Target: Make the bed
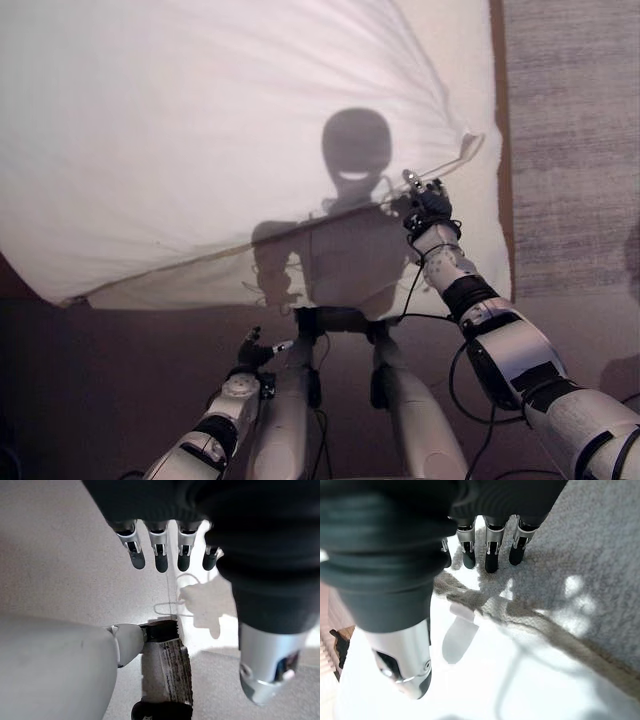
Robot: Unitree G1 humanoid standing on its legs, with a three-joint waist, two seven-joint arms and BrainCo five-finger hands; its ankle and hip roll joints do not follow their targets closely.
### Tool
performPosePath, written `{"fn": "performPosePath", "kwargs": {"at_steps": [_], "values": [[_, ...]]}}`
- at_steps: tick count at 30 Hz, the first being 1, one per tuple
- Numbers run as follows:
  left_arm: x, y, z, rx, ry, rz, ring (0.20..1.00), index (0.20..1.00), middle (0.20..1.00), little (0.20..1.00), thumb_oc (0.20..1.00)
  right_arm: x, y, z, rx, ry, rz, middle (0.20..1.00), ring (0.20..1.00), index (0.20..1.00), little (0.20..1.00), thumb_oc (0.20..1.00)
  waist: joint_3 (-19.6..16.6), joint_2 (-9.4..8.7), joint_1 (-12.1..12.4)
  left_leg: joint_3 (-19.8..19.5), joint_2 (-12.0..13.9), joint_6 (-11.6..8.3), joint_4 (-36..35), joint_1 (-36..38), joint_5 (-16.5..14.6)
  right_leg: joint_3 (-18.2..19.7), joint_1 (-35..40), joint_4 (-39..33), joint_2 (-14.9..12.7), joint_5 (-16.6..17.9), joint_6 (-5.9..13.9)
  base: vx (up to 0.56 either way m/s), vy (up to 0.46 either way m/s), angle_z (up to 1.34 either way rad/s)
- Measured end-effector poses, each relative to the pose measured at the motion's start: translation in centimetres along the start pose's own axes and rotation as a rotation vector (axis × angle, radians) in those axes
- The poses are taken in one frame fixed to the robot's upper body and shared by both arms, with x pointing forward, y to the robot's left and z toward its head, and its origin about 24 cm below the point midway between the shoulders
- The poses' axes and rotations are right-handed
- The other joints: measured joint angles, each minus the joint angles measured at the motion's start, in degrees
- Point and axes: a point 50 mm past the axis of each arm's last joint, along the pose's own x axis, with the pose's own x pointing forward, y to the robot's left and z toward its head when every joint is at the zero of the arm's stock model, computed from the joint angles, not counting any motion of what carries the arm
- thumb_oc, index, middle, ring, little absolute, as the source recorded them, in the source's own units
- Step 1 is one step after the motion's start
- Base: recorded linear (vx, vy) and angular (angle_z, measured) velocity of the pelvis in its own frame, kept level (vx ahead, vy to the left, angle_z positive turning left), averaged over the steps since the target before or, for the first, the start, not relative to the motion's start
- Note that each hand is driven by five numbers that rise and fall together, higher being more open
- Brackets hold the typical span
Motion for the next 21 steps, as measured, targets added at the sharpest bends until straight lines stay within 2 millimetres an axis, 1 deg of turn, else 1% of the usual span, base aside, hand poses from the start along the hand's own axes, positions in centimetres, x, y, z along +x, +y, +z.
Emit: {"fn": "performPosePath", "kwargs": {"at_steps": [3, 4, 7, 10, 15, 17, 18, 19, 20, 21], "values": [[0.0, -0.1, 0.2, 0.006, -0.006, -0.004, 1.000, 1.000, 1.000, 1.000, 1.000, 0.2, 0.5, 1.3, 0.015, -0.041, -0.002, 1.000, 1.000, 1.000, 1.000, 1.000, 0.00, 0.00, 0.00, -0.36, -0.28, 0.19, -0.23, -2.77, 0.90, -0.24, -2.76, 0.00, -0.24, 0.69, -0.03, 0.00, 0.013, 0.07], [0.0, -0.1, 0.2, -0.013, -0.002, -0.003, 1.000, 1.000, 1.000, 1.000, 1.000, 0.4, 0.5, 1.9, 0.020, -0.061, -0.010, 1.000, 1.000, 1.000, 1.000, 1.000, 0.01, 0.01, 0.04, -0.51, -0.40, 0.29, -0.43, -3.85, 1.41, -0.29, -3.91, 0.00, -0.31, 1.04, -0.03, 0.01, 0.018, 0.05], [0.1, 0.0, 0.2, -0.030, 0.002, 0.004, 1.000, 1.000, 1.000, 1.000, 1.000, 0.6, 0.3, 2.9, 0.028, -0.083, -0.017, 1.000, 1.000, 1.000, 1.000, 1.000, 0.02, 0.04, 0.09, -1.25, -0.45, 0.25, -0.53, -5.52, 2.20, -0.90, -5.30, -0.01, -0.34, 1.53, -0.07, 0.02, 0.025, 0.07], [0.0, -0.1, 0.3, -0.032, -0.002, 0.005, 1.000, 1.000, 1.000, 1.000, 1.000, 0.7, 0.7, 3.5, 0.045, -0.096, -0.010, 1.000, 1.000, 1.000, 1.000, 1.000, 0.02, 0.04, 0.21, -1.32, -0.35, 0.04, -0.55, -6.08, 2.52, -1.16, -5.84, -0.02, -0.26, 1.77, -0.04, 0.03, 0.017, 0.02], [0.0, -0.5, 1.2, -0.050, -0.044, -0.004, 1.000, 1.000, 1.000, 1.000, 1.000, 0.6, 1.3, 4.4, 0.069, -0.128, 0.011, 1.000, 1.000, 1.000, 1.000, 1.000, 0.03, 0.05, 0.42, -1.34, -0.32, 0.08, -0.56, -7.42, 3.05, -1.23, -7.10, -0.01, -0.22, 2.21, -0.08, 0.01, 0.004, 0.00], [0.0, -0.5, 1.3, -0.071, -0.045, -0.001, 1.000, 1.000, 1.000, 1.000, 1.000, 0.3, 2.0, 4.9, 0.070, -0.150, 0.049, 1.000, 1.000, 1.000, 1.000, 1.000, 0.03, 0.05, 0.30, -1.36, -0.33, 0.12, -0.56, -7.81, 3.16, -1.25, -7.50, -0.01, -0.23, 2.37, 0.01, 0.00, 0.000, 0.00], [0.1, -0.5, 1.4, -0.073, -0.047, 0.000, 1.000, 1.000, 1.000, 1.000, 1.000, -0.1, 3.0, 5.6, 0.066, -0.182, 0.097, 0.586, 0.586, 0.586, 0.586, 0.586, 0.03, 0.05, 0.24, -1.37, -0.32, 0.12, -0.56, -8.27, 3.24, -1.25, -7.95, -0.01, -0.22, 2.52, -0.05, 0.00, 0.000, 0.00], [0.1, -0.5, 1.4, -0.072, -0.048, 0.001, 1.000, 1.000, 1.000, 1.000, 1.000, -0.3, 3.5, 5.9, 0.050, -0.198, 0.126, 0.482, 0.482, 0.482, 0.482, 0.482, 0.03, 0.05, 0.24, -1.39, -0.31, 0.12, -0.56, -8.47, 3.26, -1.27, -8.10, -0.01, -0.22, 2.55, -0.03, 0.00, 0.000, 0.00], [0.1, -0.5, 1.4, -0.072, -0.048, 0.003, 1.000, 1.000, 1.000, 1.000, 1.000, -0.6, 4.1, 6.1, 0.039, -0.220, 0.148, 0.228, 0.228, 0.228, 0.228, 0.228, 0.03, 0.05, 0.22, -1.42, -0.32, 0.14, -0.56, -8.66, 3.32, -1.30, -8.26, -0.01, -0.22, 2.59, -0.05, 0.00, 0.000, 0.00], [0.1, -0.5, 1.5, -0.073, -0.050, 0.006, 1.000, 1.000, 1.000, 1.000, 1.000, -1.0, 4.7, 6.6, 0.046, -0.252, 0.161, 0.200, 0.200, 0.200, 0.200, 0.200, 0.03, 0.04, 0.32, -1.45, -0.31, 0.16, -0.55, -8.95, 3.41, -1.35, -8.54, -0.01, -0.20, 2.64, -0.10, 0.00, 0.000, 0.00]]}}
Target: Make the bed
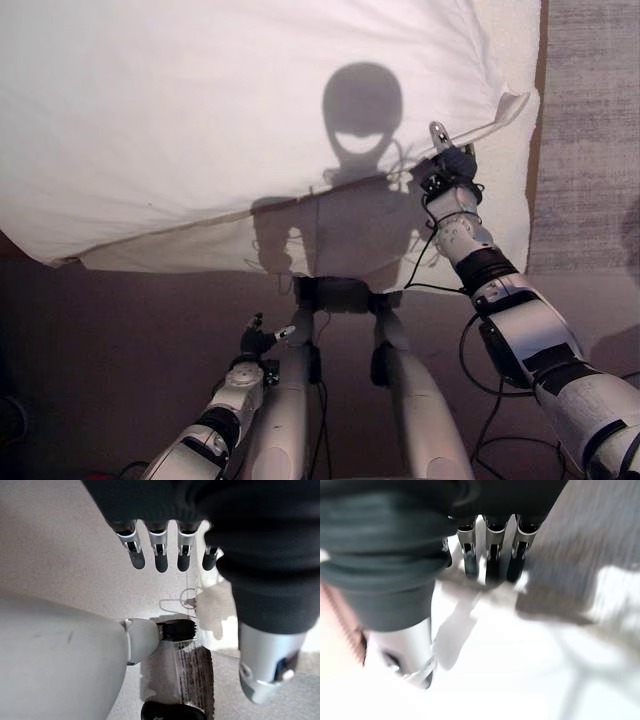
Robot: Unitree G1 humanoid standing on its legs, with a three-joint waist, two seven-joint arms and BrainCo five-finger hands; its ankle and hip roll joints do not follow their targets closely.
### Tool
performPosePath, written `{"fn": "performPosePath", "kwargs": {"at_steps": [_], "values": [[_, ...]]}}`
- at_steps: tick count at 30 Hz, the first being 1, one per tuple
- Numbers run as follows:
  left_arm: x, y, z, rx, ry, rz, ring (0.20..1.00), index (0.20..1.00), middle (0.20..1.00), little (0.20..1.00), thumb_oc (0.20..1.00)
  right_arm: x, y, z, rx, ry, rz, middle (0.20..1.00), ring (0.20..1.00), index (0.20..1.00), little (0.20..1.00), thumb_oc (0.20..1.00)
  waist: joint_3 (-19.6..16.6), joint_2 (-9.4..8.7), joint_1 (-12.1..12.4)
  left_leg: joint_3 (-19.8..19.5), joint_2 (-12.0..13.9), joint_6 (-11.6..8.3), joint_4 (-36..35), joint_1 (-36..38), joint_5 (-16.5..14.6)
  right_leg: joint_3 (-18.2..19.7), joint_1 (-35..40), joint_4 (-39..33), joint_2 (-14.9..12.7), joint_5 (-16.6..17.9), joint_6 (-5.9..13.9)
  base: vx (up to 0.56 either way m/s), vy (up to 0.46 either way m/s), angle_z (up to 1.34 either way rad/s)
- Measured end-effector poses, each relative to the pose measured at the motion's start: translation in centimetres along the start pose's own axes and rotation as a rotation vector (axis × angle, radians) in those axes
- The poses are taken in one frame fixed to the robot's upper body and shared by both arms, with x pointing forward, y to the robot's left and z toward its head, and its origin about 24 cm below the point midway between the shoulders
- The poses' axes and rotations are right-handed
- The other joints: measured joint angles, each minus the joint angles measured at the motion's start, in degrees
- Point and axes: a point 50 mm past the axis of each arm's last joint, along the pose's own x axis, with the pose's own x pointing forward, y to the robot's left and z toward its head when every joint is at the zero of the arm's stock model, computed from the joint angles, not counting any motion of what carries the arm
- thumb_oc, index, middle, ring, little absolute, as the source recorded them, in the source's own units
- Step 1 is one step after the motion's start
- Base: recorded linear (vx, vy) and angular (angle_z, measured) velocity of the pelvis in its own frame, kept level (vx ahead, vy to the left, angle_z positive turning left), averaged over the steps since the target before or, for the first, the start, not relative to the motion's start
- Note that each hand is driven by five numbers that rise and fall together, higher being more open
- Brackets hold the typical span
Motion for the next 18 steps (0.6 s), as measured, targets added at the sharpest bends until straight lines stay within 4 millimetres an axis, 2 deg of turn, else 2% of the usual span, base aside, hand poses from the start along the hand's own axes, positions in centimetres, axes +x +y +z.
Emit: {"fn": "performPosePath", "kwargs": {"at_steps": [4, 9, 11, 14, 18], "values": [[0.2, -0.1, 0.6, -0.001, -0.015, 0.006, 1.000, 1.000, 1.000, 1.000, 1.000, 0.2, 0.0, 0.7, -0.017, -0.047, -0.016, 0.200, 0.200, 0.200, 0.200, 0.200, 0.01, -0.02, 0.94, -0.25, -0.01, 0.00, 0.00, -0.06, 0.01, -0.08, -0.01, 0.00, -0.01, 0.00, 0.00, 0.00, 0.000, 0.00], [0.2, -0.3, 1.1, -0.010, -0.033, -0.002, 1.000, 1.000, 1.000, 1.000, 1.000, 0.8, 4.1, 2.9, -0.022, -0.095, 0.090, 0.200, 0.200, 0.200, 0.200, 0.200, 0.01, -0.03, 1.26, -0.99, 0.01, -0.04, 0.01, -0.11, 0.20, -0.71, 0.20, 0.02, -0.01, 0.00, 0.00, 0.01, -0.009, 0.05], [0.2, -0.6, 1.4, -0.007, -0.044, -0.015, 1.000, 1.000, 1.000, 1.000, 1.000, 1.3, 5.1, 3.7, -0.041, -0.099, 0.099, 0.200, 0.200, 0.200, 0.200, 0.200, 0.00, -0.05, 1.46, -1.84, -0.02, -0.09, 0.01, -0.27, 0.43, -1.57, 0.42, 0.02, -0.04, 0.00, 0.00, 0.01, -0.015, 0.18], [0.1, -0.9, 1.5, -0.006, -0.047, -0.027, 1.000, 1.000, 1.000, 1.000, 1.000, 1.7, 5.2, 4.3, -0.035, -0.094, 0.078, 0.200, 0.200, 0.200, 0.200, 0.200, -0.01, -0.08, 1.97, -3.01, -0.10, -0.17, 0.02, -0.78, 0.81, -2.27, 0.41, 0.01, -0.09, -0.01, 0.00, 0.01, -0.017, 0.15], [0.2, -0.7, 1.6, -0.014, -0.047, -0.020, 1.000, 1.000, 1.000, 1.000, 1.000, 2.7, 3.7, 4.5, -0.092, -0.063, -0.002, 0.200, 0.200, 0.200, 0.200, 0.200, -0.03, -0.11, 2.94, -4.49, -0.20, -0.25, 0.02, -1.44, 1.39, -3.60, 0.40, 0.01, -0.14, -0.01, 0.01, 0.00, -0.011, 0.15]]}}
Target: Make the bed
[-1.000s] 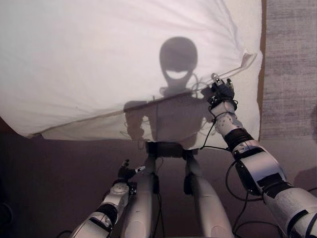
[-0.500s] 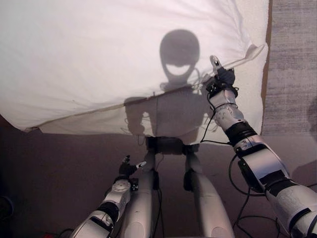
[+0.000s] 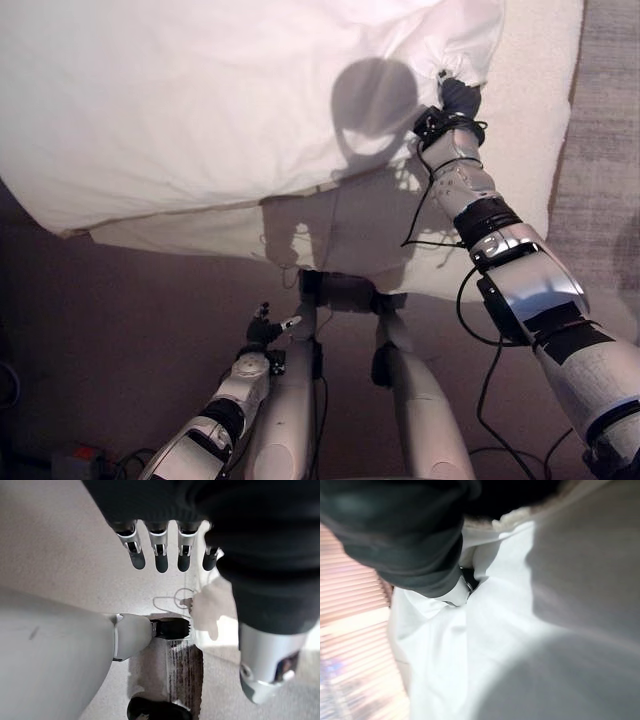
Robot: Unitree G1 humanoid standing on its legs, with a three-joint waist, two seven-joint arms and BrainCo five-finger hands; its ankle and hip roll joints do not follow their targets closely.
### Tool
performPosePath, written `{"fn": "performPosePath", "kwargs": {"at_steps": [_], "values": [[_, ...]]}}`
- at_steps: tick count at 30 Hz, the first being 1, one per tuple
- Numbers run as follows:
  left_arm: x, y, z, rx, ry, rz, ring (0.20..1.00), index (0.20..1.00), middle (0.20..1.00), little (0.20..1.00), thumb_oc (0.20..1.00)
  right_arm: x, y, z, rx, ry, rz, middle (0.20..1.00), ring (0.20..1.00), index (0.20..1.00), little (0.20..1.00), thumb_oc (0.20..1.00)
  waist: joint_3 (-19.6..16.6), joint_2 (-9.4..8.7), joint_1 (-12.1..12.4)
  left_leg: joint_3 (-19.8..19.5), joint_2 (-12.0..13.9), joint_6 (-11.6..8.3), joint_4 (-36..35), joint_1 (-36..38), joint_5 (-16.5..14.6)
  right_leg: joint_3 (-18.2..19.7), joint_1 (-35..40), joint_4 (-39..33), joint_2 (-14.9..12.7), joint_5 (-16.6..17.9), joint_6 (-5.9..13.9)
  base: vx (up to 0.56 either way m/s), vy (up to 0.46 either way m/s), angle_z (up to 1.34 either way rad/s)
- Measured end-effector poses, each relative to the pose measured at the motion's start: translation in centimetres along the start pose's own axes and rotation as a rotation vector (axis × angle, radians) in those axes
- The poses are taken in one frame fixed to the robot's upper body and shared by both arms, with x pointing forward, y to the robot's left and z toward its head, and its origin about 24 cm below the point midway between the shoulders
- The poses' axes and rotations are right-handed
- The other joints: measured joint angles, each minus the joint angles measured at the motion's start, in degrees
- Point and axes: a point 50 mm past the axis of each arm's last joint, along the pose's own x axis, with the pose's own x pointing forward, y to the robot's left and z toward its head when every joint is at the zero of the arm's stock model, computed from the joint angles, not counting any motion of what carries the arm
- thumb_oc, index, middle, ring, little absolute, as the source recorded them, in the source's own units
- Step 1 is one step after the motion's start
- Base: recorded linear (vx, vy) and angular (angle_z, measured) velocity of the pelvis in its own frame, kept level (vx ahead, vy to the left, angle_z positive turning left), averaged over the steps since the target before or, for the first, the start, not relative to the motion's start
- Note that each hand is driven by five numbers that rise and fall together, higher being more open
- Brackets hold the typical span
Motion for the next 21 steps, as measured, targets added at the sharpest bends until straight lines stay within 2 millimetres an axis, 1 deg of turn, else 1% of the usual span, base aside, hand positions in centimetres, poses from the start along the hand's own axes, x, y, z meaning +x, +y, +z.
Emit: {"fn": "performPosePath", "kwargs": {"at_steps": [4, 7, 8, 9, 10, 11, 12, 13, 14, 15, 16, 17, 18, 19, 20, 21], "values": [[0.0, -0.3, 0.6, -0.012, -0.025, -0.010, 1.000, 1.000, 1.000, 1.000, 1.000, 0.2, -0.4, 0.6, -0.002, -0.015, -0.009, 0.200, 0.200, 0.200, 0.200, 0.200, -0.01, -0.03, 0.00, -0.50, -0.30, 0.14, 0.10, -0.73, 0.29, -0.58, -0.33, 0.00, -0.22, 0.00, 0.00, -0.01, 0.006, 0.10], [-0.4, -1.3, 2.2, -0.059, -0.097, -0.074, 1.000, 1.000, 1.000, 1.000, 1.000, -0.1, -0.2, 1.4, 0.014, -0.050, 0.015, 0.200, 0.200, 0.200, 0.200, 0.200, -0.01, -0.04, -0.07, -1.00, -0.53, 0.27, 0.15, -1.11, 0.40, -1.15, -0.48, 0.00, -0.43, -0.01, 0.01, -0.01, 0.007, 0.08], [-0.8, -2.2, 3.5, -0.121, -0.148, -0.134, 1.000, 1.000, 1.000, 1.000, 1.000, -0.6, 0.3, 2.1, 0.008, -0.100, 0.072, 0.200, 0.200, 0.200, 0.200, 0.200, 0.02, -0.09, -0.06, -1.21, -0.65, 0.32, 0.09, -1.26, 0.44, -1.27, -0.55, 0.00, -0.51, -0.02, 0.03, -0.02, 0.003, 0.08], [-1.1, -2.6, 4.1, -0.142, -0.174, -0.159, 1.000, 1.000, 1.000, 1.000, 1.000, -0.9, 0.5, 2.4, 0.004, -0.121, 0.097, 0.200, 0.200, 0.200, 0.200, 0.200, 0.03, -0.11, -0.06, -1.33, -0.73, 0.37, 0.09, -1.29, 0.48, -1.34, -0.55, 0.00, -0.59, -0.03, 0.04, -0.02, 0.009, 0.07], [-1.7, -3.6, 5.4, -0.195, -0.216, -0.234, 1.000, 1.000, 1.000, 1.000, 1.000, -1.2, 0.8, 2.9, -0.007, -0.151, 0.121, 0.200, 0.200, 0.200, 0.200, 0.200, 0.04, -0.12, -0.21, -1.37, -0.87, 0.40, 0.09, -1.27, 0.50, -1.36, -0.49, 0.00, -0.72, -0.03, 0.04, -0.02, 0.012, 0.04], [-2.3, -4.1, 6.3, -0.219, -0.251, -0.295, 1.000, 1.000, 1.000, 1.000, 1.000, -1.4, 1.0, 3.2, -0.013, -0.171, 0.138, 0.200, 0.200, 0.200, 0.200, 0.200, 0.05, -0.15, -0.14, -1.41, -0.93, 0.46, 0.08, -1.31, 0.54, -1.38, -0.51, 0.00, -0.78, -0.03, 0.04, -0.03, 0.021, 0.03], [-3.3, -5.1, 7.6, -0.259, -0.287, -0.402, 1.000, 1.000, 1.000, 1.000, 1.000, -1.5, 1.1, 3.4, -0.026, -0.190, 0.149, 0.200, 0.200, 0.200, 0.200, 0.200, 0.06, -0.17, -0.34, -1.40, -1.06, 0.51, 0.07, -1.27, 0.58, -1.38, -0.48, 0.00, -0.91, -0.03, 0.04, 0.00, 0.000, 0.00], [-3.9, -5.7, 8.4, -0.269, -0.315, -0.461, 1.000, 1.000, 1.000, 1.000, 1.000, -1.5, 1.1, 3.5, -0.030, -0.197, 0.153, 0.200, 0.200, 0.200, 0.200, 0.200, 0.06, -0.17, -0.35, -1.40, -1.11, 0.54, 0.07, -1.23, 0.60, -1.37, -0.47, 0.00, -0.96, -0.02, 0.04, -0.04, 0.020, 0.02], [-4.7, -6.7, 9.7, -0.294, -0.345, -0.565, 1.000, 1.000, 1.000, 1.000, 1.000, -1.8, 1.0, 3.7, -0.033, -0.210, 0.171, 0.200, 0.200, 0.200, 0.200, 0.200, 0.08, -0.21, -0.70, -1.37, -1.23, 0.54, 0.06, -1.08, 0.61, -1.35, -0.33, 0.00, -1.09, 0.01, 0.08, 0.00, 0.000, 0.00], [-5.2, -7.2, 10.2, -0.301, -0.358, -0.619, 1.000, 1.000, 1.000, 1.000, 1.000, -2.2, 1.1, 3.7, -0.027, -0.225, 0.193, 0.200, 0.200, 0.200, 0.200, 0.200, 0.09, -0.27, -0.58, -1.37, -1.28, 0.66, 0.05, -1.02, 0.69, -1.34, -0.25, 0.00, -1.15, 0.01, 0.08, -0.04, -0.015, 0.01], [-5.7, -7.9, 11.0, -0.322, -0.367, -0.695, 1.000, 1.000, 1.000, 1.000, 1.000, -3.1, 1.1, 3.5, -0.008, -0.245, 0.227, 0.200, 0.200, 0.200, 0.200, 0.200, 0.15, -0.41, -1.13, -1.27, -1.40, 0.68, 0.03, -0.70, 0.70, -1.22, 0.04, 0.00, -1.27, 0.01, 0.08, 0.00, 0.000, 0.00], [-5.9, -8.1, 11.3, -0.328, -0.368, -0.721, 1.000, 1.000, 1.000, 1.000, 1.000, -3.5, 1.1, 3.2, 0.005, -0.249, 0.245, 0.200, 0.200, 0.200, 0.200, 0.200, 0.17, -0.45, -1.54, -1.26, -1.45, 0.69, 0.03, -0.56, 0.71, -1.23, 0.18, 0.00, -1.32, 0.01, 0.08, -0.04, -0.016, -0.02], [-6.2, -8.4, 11.7, -0.328, -0.358, -0.775, 1.000, 1.000, 1.000, 1.000, 1.000, -4.5, 1.1, 2.5, 0.041, -0.239, 0.277, 0.200, 0.200, 0.200, 0.200, 0.200, 0.33, -0.77, -2.38, -1.11, -1.52, 0.70, 0.02, 0.00, 0.71, -1.05, 0.61, 0.00, -1.38, 0.01, 0.08, -0.04, -0.022, -0.05], [-6.5, -8.7, 11.8, -0.320, -0.354, -0.813, 1.000, 1.000, 1.000, 1.000, 1.000, -5.0, 1.1, 2.0, 0.059, -0.233, 0.295, 0.200, 0.200, 0.200, 0.200, 0.200, 0.50, -1.09, -2.30, -0.81, -1.52, 0.71, 0.02, 0.46, 0.71, -0.94, 0.93, 0.00, -1.41, 0.02, 0.08, -0.04, -0.025, -0.09], [-6.7, -9.1, 12.0, -0.325, -0.337, -0.867, 1.000, 1.000, 1.000, 1.000, 1.000, -5.5, 0.8, 1.1, 0.061, -0.215, 0.306, 0.200, 0.200, 0.200, 0.200, 0.200, 0.57, -1.35, -3.41, -0.36, -1.52, 0.71, 0.01, 1.12, 0.70, -0.66, 1.52, 0.00, -1.41, 0.03, 0.10, -0.05, -0.026, -0.09], [-6.9, -9.3, 12.1, -0.321, -0.329, -0.888, 1.000, 1.000, 1.000, 1.000, 1.000, -5.6, 0.6, 0.7, 0.062, -0.207, 0.304, 0.200, 0.200, 0.200, 0.200, 0.200, 0.57, -1.35, -3.25, -0.28, -1.51, 0.72, 0.01, 1.39, 0.70, -0.61, 1.81, 0.00, -1.42, 0.05, 0.14, -0.05, -0.029, -0.11]]}}
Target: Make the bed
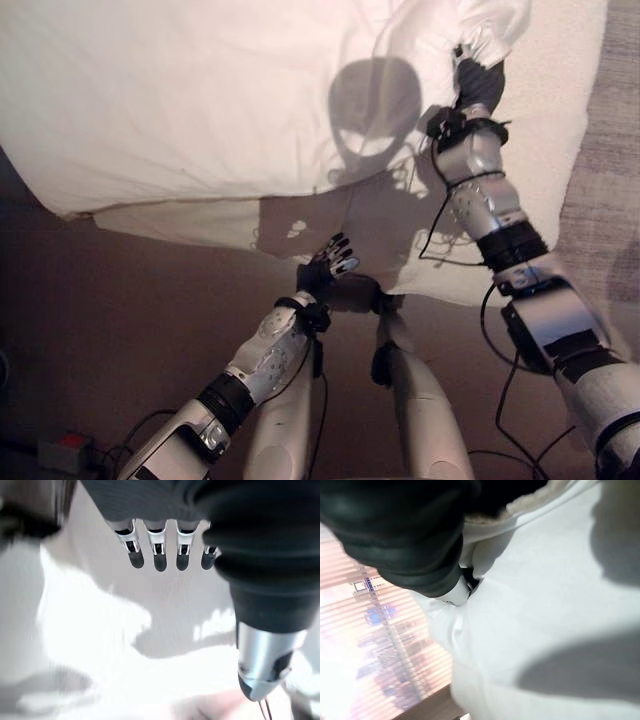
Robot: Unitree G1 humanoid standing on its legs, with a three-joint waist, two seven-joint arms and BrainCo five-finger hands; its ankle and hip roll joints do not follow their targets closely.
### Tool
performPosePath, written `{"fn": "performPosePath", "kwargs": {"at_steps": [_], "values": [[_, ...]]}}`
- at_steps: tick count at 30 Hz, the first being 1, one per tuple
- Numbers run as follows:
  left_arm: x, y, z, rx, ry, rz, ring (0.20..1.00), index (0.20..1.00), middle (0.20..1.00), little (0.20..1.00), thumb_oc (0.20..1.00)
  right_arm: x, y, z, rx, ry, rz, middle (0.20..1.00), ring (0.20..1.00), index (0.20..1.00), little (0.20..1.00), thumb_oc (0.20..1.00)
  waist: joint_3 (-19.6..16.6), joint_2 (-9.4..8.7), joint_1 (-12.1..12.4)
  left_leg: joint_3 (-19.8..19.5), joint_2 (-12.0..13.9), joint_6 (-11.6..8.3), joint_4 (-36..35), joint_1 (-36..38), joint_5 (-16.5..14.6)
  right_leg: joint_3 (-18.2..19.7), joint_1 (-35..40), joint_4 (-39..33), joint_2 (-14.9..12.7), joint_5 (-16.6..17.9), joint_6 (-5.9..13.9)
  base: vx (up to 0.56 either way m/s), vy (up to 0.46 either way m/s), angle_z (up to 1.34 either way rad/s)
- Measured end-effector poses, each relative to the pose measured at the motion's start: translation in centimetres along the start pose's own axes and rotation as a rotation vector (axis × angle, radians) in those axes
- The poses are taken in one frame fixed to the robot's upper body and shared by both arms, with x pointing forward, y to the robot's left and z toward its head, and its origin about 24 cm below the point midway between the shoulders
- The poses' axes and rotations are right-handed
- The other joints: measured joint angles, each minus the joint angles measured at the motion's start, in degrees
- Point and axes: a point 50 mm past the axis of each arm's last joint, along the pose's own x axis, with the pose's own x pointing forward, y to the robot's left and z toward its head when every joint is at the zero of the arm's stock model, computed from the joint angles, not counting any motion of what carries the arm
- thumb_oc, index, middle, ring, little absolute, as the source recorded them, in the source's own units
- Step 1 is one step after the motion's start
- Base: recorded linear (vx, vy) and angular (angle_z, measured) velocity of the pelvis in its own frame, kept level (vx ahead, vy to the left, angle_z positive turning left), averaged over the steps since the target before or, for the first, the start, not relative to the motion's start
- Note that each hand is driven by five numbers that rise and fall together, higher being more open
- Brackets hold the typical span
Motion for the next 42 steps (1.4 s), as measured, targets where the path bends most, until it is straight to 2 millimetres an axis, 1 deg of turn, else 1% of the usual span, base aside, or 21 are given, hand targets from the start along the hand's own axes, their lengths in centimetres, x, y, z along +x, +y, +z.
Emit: {"fn": "performPosePath", "kwargs": {"at_steps": [1, 3, 4, 7, 10, 11, 12, 13, 14, 15, 16, 17, 19, 22, 27, 28, 29, 32, 37, 40, 42], "values": [[0.1, -0.6, 0.1, -0.035, 0.008, -0.037, 1.000, 1.000, 1.000, 1.000, 1.000, -0.1, -0.2, -0.1, -0.004, 0.004, 0.000, 0.200, 0.200, 0.200, 0.200, 0.200, -0.01, -0.02, -0.61, 0.39, 0.06, -0.01, -0.01, 0.35, -0.03, 0.58, 0.11, -0.01, 0.06, 0.17, 0.23, -0.06, -0.028, -0.15], [0.2, -2.1, 0.0, -0.103, 0.035, -0.123, 1.000, 1.000, 1.000, 1.000, 1.000, -0.1, -0.3, 0.0, -0.012, 0.002, 0.009, 0.200, 0.200, 0.200, 0.200, 0.200, 0.00, -0.03, -0.56, 1.04, 0.18, -0.01, -0.01, 0.66, -0.02, 1.11, 0.08, 0.00, 0.12, 0.54, 0.74, -0.04, -0.033, -0.17], [0.2, -2.4, -0.3, -0.131, 0.051, -0.142, 1.000, 1.000, 1.000, 1.000, 1.000, -0.1, -0.2, -0.1, -0.013, 0.003, 0.016, 0.200, 0.200, 0.200, 0.200, 0.200, 0.00, -0.04, -0.58, 1.33, 0.23, -0.01, -0.01, 0.82, -0.03, 1.27, 0.11, -0.01, 0.15, 0.65, 0.87, -0.03, -0.041, -0.11], [0.3, -3.7, -1.3, -0.218, 0.114, -0.199, 1.000, 1.000, 1.000, 1.000, 1.000, -0.6, 0.3, -0.2, -0.008, 0.008, 0.060, 0.200, 0.200, 0.200, 0.200, 0.200, 0.02, -0.09, -1.93, 1.80, 0.42, 0.00, -0.01, 1.20, -0.01, 1.92, 0.27, 0.00, 0.37, 0.85, 0.87, -0.06, -0.063, -0.08], [0.8, -3.9, -0.8, -0.282, 0.085, -0.195, 1.000, 1.000, 1.000, 1.000, 1.000, -1.3, 0.6, -0.4, -0.004, 0.011, 0.101, 0.200, 0.200, 0.200, 0.200, 0.200, 0.02, -0.12, -1.89, 2.17, 0.57, 0.00, -0.01, 1.50, -0.01, 2.50, 0.28, 0.14, 0.52, 0.92, 0.84, -0.05, -0.060, -0.07], [1.3, -3.7, 0.5, -0.299, 0.019, -0.168, 1.000, 1.000, 1.000, 1.000, 1.000, -1.6, 0.5, -0.6, -0.004, 0.017, 0.107, 0.200, 0.200, 0.200, 0.200, 0.200, 0.04, -0.15, -1.88, 2.26, 0.68, 0.00, -0.01, 1.80, -0.01, 2.57, 0.29, 0.62, 0.57, 0.87, 0.89, -0.04, -0.068, -0.08], [1.9, -3.3, 2.2, -0.315, -0.083, -0.124, 1.000, 1.000, 1.000, 1.000, 1.000, -1.9, 0.2, -0.8, -0.003, 0.022, 0.105, 0.200, 0.200, 0.200, 0.200, 0.200, 0.07, -0.24, -1.85, 2.32, 0.80, 0.01, -0.01, 2.14, -0.01, 2.56, 0.36, 1.09, 0.60, 0.70, 1.09, -0.05, -0.062, -0.06], [2.2, -3.1, 2.9, -0.319, -0.120, -0.108, 1.000, 1.000, 1.000, 1.000, 1.000, -2.0, 0.2, -0.8, -0.003, 0.024, 0.103, 0.200, 0.200, 0.200, 0.200, 0.200, 0.07, -0.24, -1.87, 2.33, 0.84, 0.01, -0.01, 2.22, -0.01, 2.55, 0.40, 1.15, 0.62, 0.69, 1.09, -0.04, -0.049, -0.03], [2.9, -2.7, 4.7, -0.324, -0.197, -0.063, 1.000, 1.000, 1.000, 1.000, 1.000, -2.0, 0.1, -0.8, -0.003, 0.026, 0.101, 0.200, 0.200, 0.200, 0.200, 0.200, 0.07, -0.24, -1.92, 2.39, 0.92, 0.00, -0.01, 2.31, -0.01, 2.56, 0.39, 1.39, 0.66, 0.67, 1.10, 0.00, 0.000, 0.00], [3.2, -2.3, 5.3, -0.339, -0.229, -0.029, 1.000, 1.000, 1.000, 1.000, 1.000, -2.0, 0.1, -0.9, -0.003, 0.028, 0.101, 0.200, 0.200, 0.200, 0.200, 0.200, 0.07, -0.24, -1.90, 2.42, 0.94, 0.00, -0.01, 2.37, 0.00, 2.57, 0.39, 1.48, 0.66, 0.67, 1.10, -0.04, -0.061, -0.01], [3.7, -1.9, 6.8, -0.353, -0.292, 0.017, 1.000, 1.000, 1.000, 1.000, 1.000, -2.1, 0.2, -0.9, -0.008, 0.026, 0.102, 0.200, 0.200, 0.200, 0.200, 0.200, 0.07, -0.25, -1.94, 2.47, 0.94, 0.02, -0.01, 2.47, 0.04, 2.59, 0.39, 1.69, 0.66, 0.66, 1.10, -0.04, -0.059, -0.02], [3.8, -1.7, 7.7, -0.362, -0.332, 0.047, 1.000, 1.000, 1.000, 1.000, 1.000, -2.1, 0.1, -1.0, -0.019, 0.025, 0.104, 0.200, 0.200, 0.200, 0.200, 0.200, 0.07, -0.25, -1.96, 2.51, 0.94, 0.03, -0.01, 2.56, 0.05, 2.62, 0.39, 1.86, 0.62, 0.62, 1.14, -0.04, -0.075, -0.01], [3.9, -1.4, 8.7, -0.384, -0.383, 0.090, 1.000, 1.000, 1.000, 1.000, 1.000, -2.3, 0.0, -1.2, -0.018, 0.032, 0.095, 0.200, 0.200, 0.200, 0.200, 0.200, 0.07, -0.26, -1.93, 2.56, 0.92, 0.04, -0.01, 2.72, 0.05, 2.67, 0.44, 1.97, 0.58, 0.57, 1.16, -0.02, -0.057, -0.01], [4.1, -0.9, 8.7, -0.440, -0.411, 0.172, 1.000, 1.000, 1.000, 1.000, 1.000, -2.6, -0.1, -1.7, -0.004, 0.047, 0.073, 0.200, 0.200, 0.200, 0.200, 0.200, 0.07, -0.36, -1.95, 2.57, 0.93, 0.05, 0.00, 2.76, 0.06, 2.67, 0.48, 1.98, 0.58, 0.56, 1.16, -0.02, -0.066, -0.01], [4.1, -0.7, 10.0, -0.536, -0.509, 0.265, 1.000, 1.000, 1.000, 1.000, 1.000, -3.2, 0.0, -2.6, 0.026, 0.077, 0.039, 0.200, 0.200, 0.200, 0.200, 0.200, 0.25, -1.65, -2.33, 2.71, 1.14, 0.04, 0.00, 3.00, 0.06, 2.74, 0.50, 2.27, 0.73, 0.52, 1.14, -0.01, -0.053, -0.01], [4.0, -0.6, 10.3, -0.556, -0.535, 0.284, 1.000, 1.000, 1.000, 1.000, 1.000, -3.4, 0.3, -2.8, 0.037, 0.084, 0.034, 0.200, 0.200, 0.200, 0.200, 0.200, 0.31, -1.98, -2.78, 2.69, 1.15, 0.04, 0.00, 3.13, 0.06, 2.73, 0.50, 2.63, 0.70, 0.31, 1.28, -0.02, -0.068, 0.00], [3.8, -0.4, 10.5, -0.578, -0.552, 0.305, 1.000, 1.000, 1.000, 1.000, 1.000, -3.5, 0.5, -3.0, 0.051, 0.091, 0.032, 0.200, 0.200, 0.200, 0.200, 0.200, 0.32, -2.38, -3.15, 2.74, 1.15, 0.05, 0.01, 3.27, 0.05, 2.80, 0.50, 2.83, 0.68, 0.21, 1.31, -0.02, -0.067, -0.03], [3.7, -0.3, 10.6, -0.604, -0.574, 0.331, 1.000, 1.000, 1.000, 1.000, 1.000, -3.7, 0.8, -3.3, 0.063, 0.100, 0.032, 0.200, 0.200, 0.200, 0.200, 0.200, 0.32, -3.29, -3.11, 3.23, 1.20, 0.04, 0.01, 3.50, 0.03, 3.31, 0.50, 2.88, 0.75, 0.21, 1.31, -0.01, -0.036, -0.06], [3.6, 0.0, 10.6, -0.633, -0.586, 0.367, 1.000, 1.000, 1.000, 1.000, 1.000, -4.0, 0.8, -3.6, 0.072, 0.111, 0.028, 0.200, 0.200, 0.200, 0.200, 0.200, 0.32, -3.52, -3.08, 3.47, 1.23, 0.01, 0.01, 3.86, -0.04, 3.98, 0.12, 4.02, 0.73, -0.31, 1.41, -0.01, -0.015, -0.05], [3.6, 0.1, 10.4, -0.698, -0.589, 0.388, 1.000, 1.000, 1.000, 1.000, 1.000, -4.2, 0.8, -3.9, 0.077, 0.120, 0.024, 0.200, 0.200, 0.200, 0.200, 0.200, 0.32, -3.52, -3.11, 3.61, 1.23, 0.03, 0.00, 3.86, -0.05, 4.08, -0.21, 4.66, 0.70, -0.60, 1.36, 0.00, -0.001, -0.01], [3.6, 0.1, 10.3, -0.706, -0.589, 0.393, 1.000, 1.000, 1.000, 1.000, 1.000, -4.4, 0.6, -4.1, 0.075, 0.127, 0.017, 0.200, 0.200, 0.200, 0.200, 0.200, 0.32, -3.52, -3.15, 3.61, 1.27, 0.00, 0.00, 3.87, -0.08, 4.08, -0.35, 4.98, 0.71, -0.85, 1.23, 0.00, 0.000, 0.00]]}}
